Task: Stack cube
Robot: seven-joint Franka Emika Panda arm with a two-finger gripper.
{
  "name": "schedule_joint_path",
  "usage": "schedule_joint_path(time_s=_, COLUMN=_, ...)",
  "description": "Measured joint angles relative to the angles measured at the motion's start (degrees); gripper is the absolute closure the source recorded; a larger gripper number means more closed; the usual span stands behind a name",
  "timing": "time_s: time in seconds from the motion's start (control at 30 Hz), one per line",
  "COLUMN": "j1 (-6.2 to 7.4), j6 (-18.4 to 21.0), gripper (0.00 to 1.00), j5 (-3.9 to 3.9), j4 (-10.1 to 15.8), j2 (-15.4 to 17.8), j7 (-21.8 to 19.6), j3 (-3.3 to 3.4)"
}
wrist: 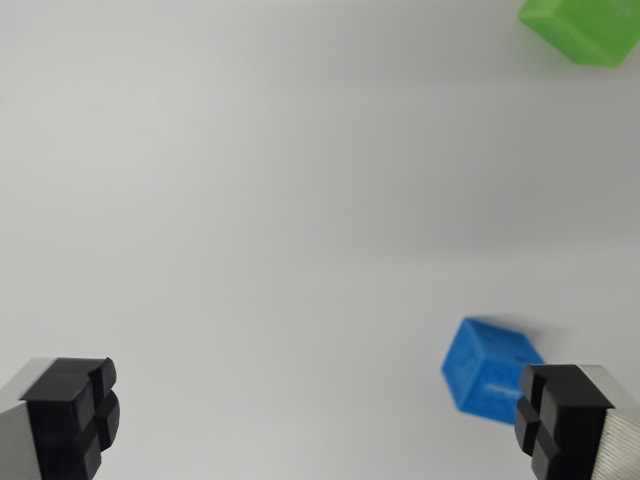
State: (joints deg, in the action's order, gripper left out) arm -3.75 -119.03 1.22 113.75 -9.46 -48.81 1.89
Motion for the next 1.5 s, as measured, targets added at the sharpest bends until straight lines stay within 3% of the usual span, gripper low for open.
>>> schedule_joint_path(time_s=0.73, j1=-0.03, j6=-0.45, gripper=0.00, j5=0.00, j4=0.67, j2=0.02, j7=-0.03, j3=0.13)
schedule_joint_path(time_s=1.5, j1=-0.89, j6=-5.96, gripper=0.00, j5=-0.02, j4=7.86, j2=2.24, j7=-0.21, j3=1.13)
